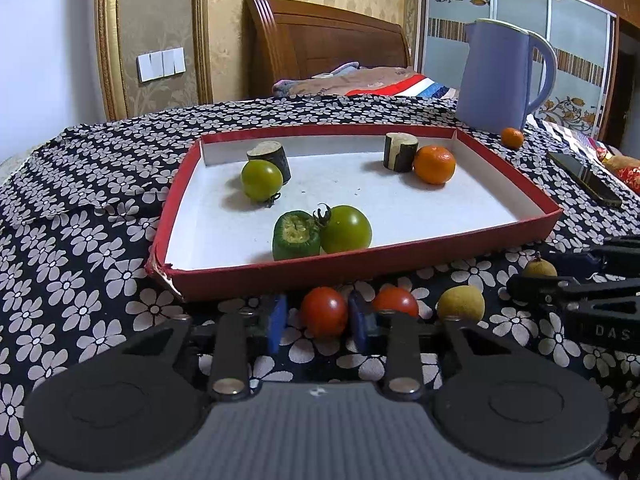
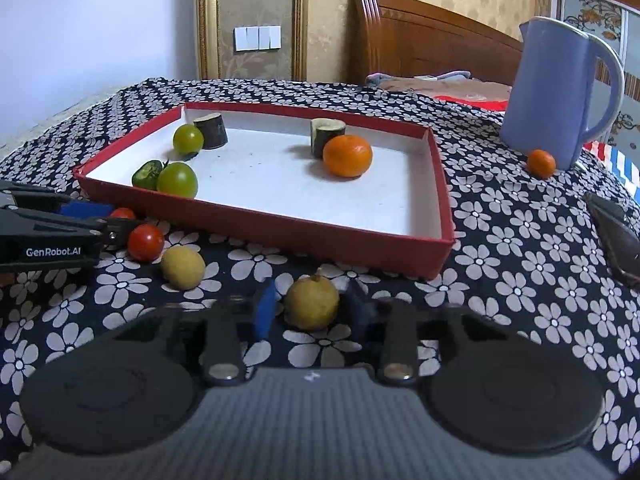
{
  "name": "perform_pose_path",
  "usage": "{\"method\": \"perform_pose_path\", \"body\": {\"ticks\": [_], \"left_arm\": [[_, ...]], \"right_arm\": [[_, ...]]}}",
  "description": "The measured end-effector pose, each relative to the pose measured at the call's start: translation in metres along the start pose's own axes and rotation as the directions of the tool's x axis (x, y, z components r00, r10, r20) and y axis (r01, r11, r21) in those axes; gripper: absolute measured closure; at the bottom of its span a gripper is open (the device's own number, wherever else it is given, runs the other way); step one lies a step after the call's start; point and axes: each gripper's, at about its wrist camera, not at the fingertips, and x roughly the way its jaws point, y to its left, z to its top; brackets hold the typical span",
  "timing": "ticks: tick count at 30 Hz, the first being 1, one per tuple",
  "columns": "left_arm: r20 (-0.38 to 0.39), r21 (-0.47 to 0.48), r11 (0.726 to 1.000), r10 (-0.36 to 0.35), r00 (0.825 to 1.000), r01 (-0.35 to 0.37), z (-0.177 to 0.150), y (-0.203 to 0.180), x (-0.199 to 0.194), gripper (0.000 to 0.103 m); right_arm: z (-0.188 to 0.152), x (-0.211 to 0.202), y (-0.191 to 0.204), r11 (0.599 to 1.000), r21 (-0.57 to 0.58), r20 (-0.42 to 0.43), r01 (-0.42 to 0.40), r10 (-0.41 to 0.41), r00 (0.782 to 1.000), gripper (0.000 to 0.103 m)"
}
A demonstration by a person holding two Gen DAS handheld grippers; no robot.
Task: Organize fruits
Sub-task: 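Grasp a red cherry tomato with the left gripper while the right gripper grasps a brown round fruit, then lift and carry the cherry tomato and brown fruit toward the tray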
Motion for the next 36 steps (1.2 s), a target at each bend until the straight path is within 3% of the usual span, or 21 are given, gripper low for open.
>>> {"method": "perform_pose_path", "body": {"ticks": [1,8,22,36], "left_arm": [[0.001,-0.001,1.000,-0.002,1.000,0.002,0.000,0.000,0.000,0.079],[-0.002,-0.018,1.000,-0.017,1.000,0.017,-0.001,0.002,-0.003,0.079],[0.031,-0.047,0.997,0.063,0.998,-0.062,0.012,-0.001,-0.039,0.079],[0.157,-0.046,0.997,0.069,0.985,-0.062,0.080,-0.008,-0.063,0.079]], "right_arm": [[0.000,0.000,-0.001,1.000,0.004,0.001,0.003,-0.003,1.000,0.077],[-0.001,-0.005,-0.004,0.999,0.034,0.014,-0.006,0.005,1.000,0.077],[0.005,-0.022,0.007,0.997,0.062,0.079,-0.040,0.035,0.996,0.077],[0.074,-0.064,0.004,0.999,0.032,0.263,0.002,-0.011,0.965,0.077]]}}
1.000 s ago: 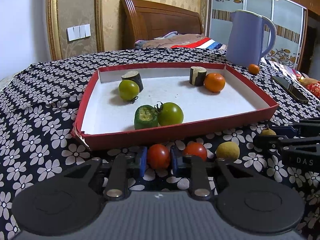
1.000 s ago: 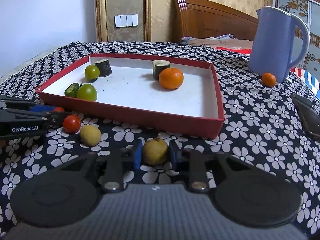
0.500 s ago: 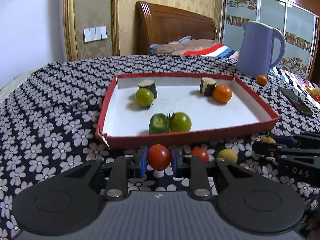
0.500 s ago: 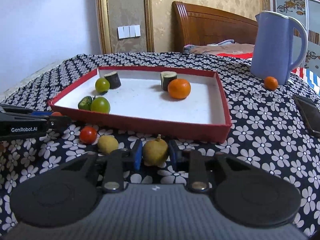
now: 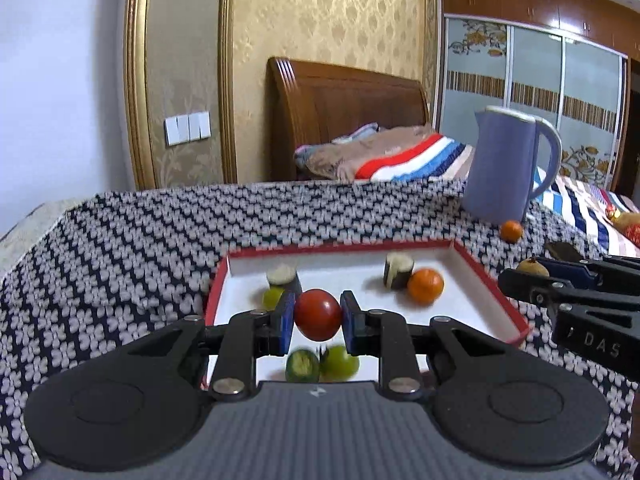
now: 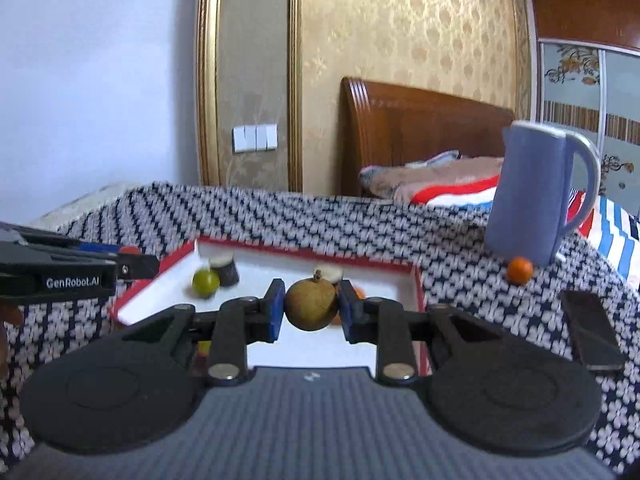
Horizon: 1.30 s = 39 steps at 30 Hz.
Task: Organize fruits
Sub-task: 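Lift and carry the cherry tomato and brown fruit toward the tray, then lower the cherry tomato and brown fruit into the tray, opening both grippers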
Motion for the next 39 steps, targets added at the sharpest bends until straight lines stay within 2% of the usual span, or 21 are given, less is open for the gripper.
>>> {"method": "perform_pose_path", "body": {"ticks": [8,16,39], "left_arm": [[-0.001,-0.018,1.000,-0.009,1.000,0.009,0.010,-0.002,0.015,0.079],[-0.029,-0.017,1.000,0.002,1.000,-0.002,0.005,-0.003,0.034,0.079],[-0.098,0.009,1.000,-0.002,0.995,0.003,0.000,-0.010,0.068,0.079]], "right_arm": [[0.016,0.013,-0.006,0.999,0.043,0.003,0.001,-0.002,1.000,0.077],[0.008,0.041,-0.004,0.999,0.054,-0.050,0.007,-0.004,0.999,0.077],[0.001,0.072,-0.004,0.999,0.036,-0.114,0.016,-0.012,0.993,0.076]]}}
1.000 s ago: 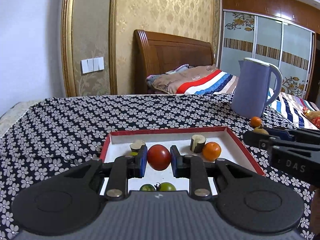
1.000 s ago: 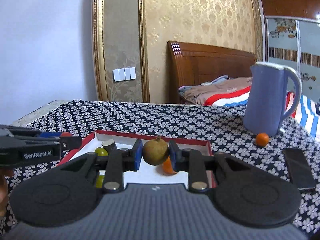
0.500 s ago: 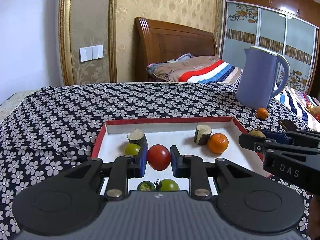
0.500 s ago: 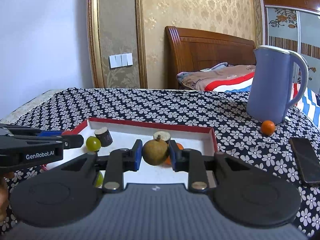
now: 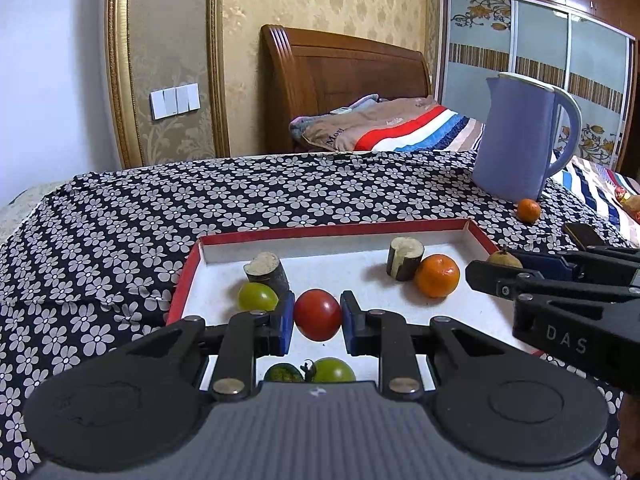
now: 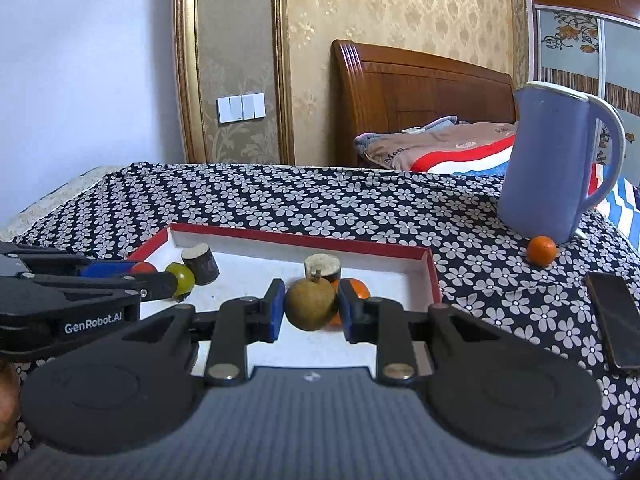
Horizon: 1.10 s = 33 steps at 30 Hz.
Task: Organize fruits
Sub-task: 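Lower the cherry tomato and brown fruit into the tray, opening both grippers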
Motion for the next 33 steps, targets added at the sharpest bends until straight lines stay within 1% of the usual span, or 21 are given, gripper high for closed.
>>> {"method": "perform_pose_path", "body": {"ticks": [10,15,20,24,27,29,33], "left_arm": [[-0.023,0.000,1.000,0.008,1.000,-0.008,0.006,-0.001,0.013,0.079],[-0.046,0.009,1.000,0.006,0.999,-0.006,0.013,-0.004,0.029,0.079],[-0.056,0.038,0.999,0.031,0.998,-0.029,0.023,-0.007,0.049,0.079],[-0.076,0.026,1.000,-0.005,0.997,0.007,0.029,-0.006,0.066,0.079],[-0.093,0.019,1.000,-0.011,0.996,0.013,0.031,-0.006,0.076,0.079],[-0.094,0.019,1.000,-0.001,0.996,0.003,0.032,-0.008,0.080,0.079],[-0.093,0.010,1.000,-0.004,0.996,0.005,0.035,-0.010,0.086,0.079]], "right_arm": [[0.003,0.007,-0.002,1.000,-0.006,-0.006,0.010,-0.010,1.000,0.076],[0.004,0.017,-0.005,1.000,-0.007,-0.022,0.020,-0.020,1.000,0.076],[0.006,0.030,-0.012,0.999,0.005,-0.039,0.046,-0.046,0.998,0.076],[0.005,0.038,-0.018,0.997,0.025,-0.048,0.071,-0.070,0.996,0.076],[0.001,0.043,-0.021,0.996,0.022,-0.059,0.091,-0.090,0.994,0.076],[-0.002,0.046,-0.022,0.995,0.024,-0.065,0.101,-0.099,0.993,0.076],[-0.004,0.050,-0.026,0.993,0.035,-0.069,0.115,-0.113,0.991,0.076]]}}
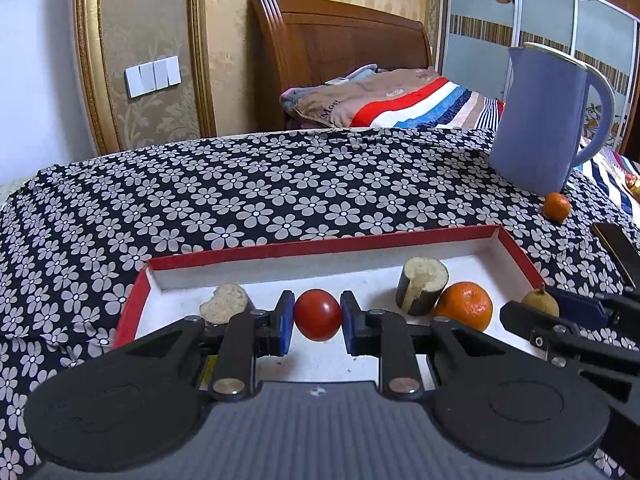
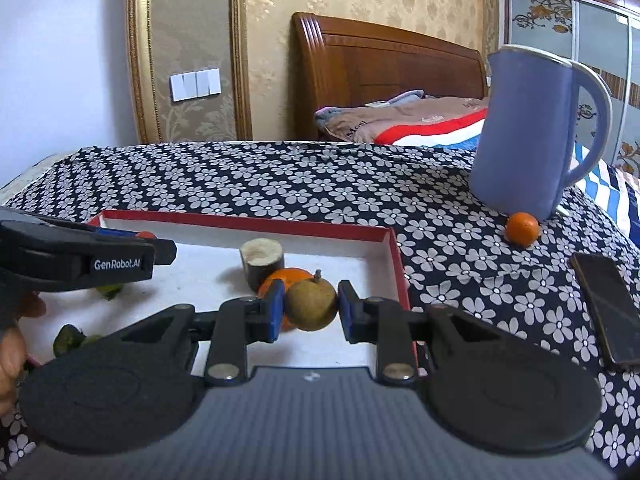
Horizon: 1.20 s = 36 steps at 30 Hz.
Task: Organize fruits
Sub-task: 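Lower the cherry tomato and brown fruit into the tray, opening both grippers, then move both grippers back to the fruit row beside the tray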
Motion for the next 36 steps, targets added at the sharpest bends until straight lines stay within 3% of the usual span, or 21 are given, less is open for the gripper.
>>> {"method": "perform_pose_path", "body": {"ticks": [5,7,11,13,18,20,21,22,23,25,28,31,36], "left_arm": [[-0.013,0.007,1.000,0.019,1.000,-0.019,0.001,-0.002,0.007,0.079],[-0.029,-0.012,1.000,-0.001,1.000,0.000,0.001,0.001,0.010,0.079],[-0.047,-0.069,0.997,-0.036,0.998,0.033,0.000,0.012,0.005,0.079],[-0.030,-0.071,0.997,-0.022,0.999,0.019,-0.001,0.015,-0.004,0.079],[0.043,-0.077,0.996,0.047,0.998,-0.044,-0.017,0.027,-0.055,0.079],[0.078,-0.090,0.994,0.061,0.995,-0.054,-0.028,0.032,-0.077,0.071],[0.097,-0.101,0.993,0.072,0.993,-0.062,-0.036,0.036,-0.090,0.052],[0.118,-0.112,0.991,0.089,0.989,-0.075,-0.044,0.038,-0.100,0.027],[0.150,-0.122,0.988,0.117,0.982,-0.099,-0.053,0.039,-0.112,0.019],[0.213,-0.123,0.978,0.189,0.959,-0.166,-0.071,0.038,-0.130,0.016],[0.232,-0.148,0.958,0.276,0.933,-0.247,-0.096,0.038,-0.139,0.016],[0.179,-0.204,0.950,0.275,0.945,-0.238,-0.113,0.049,-0.136,0.016],[0.129,-0.244,0.937,0.288,0.949,-0.251,-0.131,0.065,-0.123,0.016]], "right_arm": [[0.000,-0.002,-0.002,1.000,-0.002,0.014,0.024,-0.024,1.000,0.069],[0.000,-0.004,-0.001,1.000,-0.008,0.018,0.028,-0.028,0.999,0.061],[-0.002,-0.015,0.001,0.999,-0.019,0.039,0.026,-0.025,0.999,0.060],[-0.003,-0.025,0.002,1.000,-0.015,0.049,0.004,-0.003,0.999,0.059],[-0.019,-0.063,0.008,0.998,-0.029,0.092,-0.054,0.057,0.994,0.041],[-0.029,-0.079,0.011,0.996,-0.024,0.102,-0.089,0.091,0.991,0.031],[-0.034,-0.087,0.013,0.994,-0.020,0.110,-0.110,0.111,0.988,0.025],[-0.039,-0.093,0.015,0.993,-0.019,0.115,-0.119,0.121,0.986,0.023],[-0.045,-0.099,0.018,0.992,-0.019,0.120,-0.127,0.128,0.984,0.019],[-0.054,-0.106,0.025,0.989,-0.030,0.119,-0.142,0.145,0.982,0.017],[-0.064,-0.107,0.039,0.987,-0.077,0.093,-0.143,0.150,0.984,0.014],[-0.072,-0.100,0.052,0.984,-0.147,0.064,-0.101,0.112,0.992,0.013],[-0.080,-0.085,0.062,0.976,-0.186,0.017,-0.117,0.122,0.992,0.015]]}}
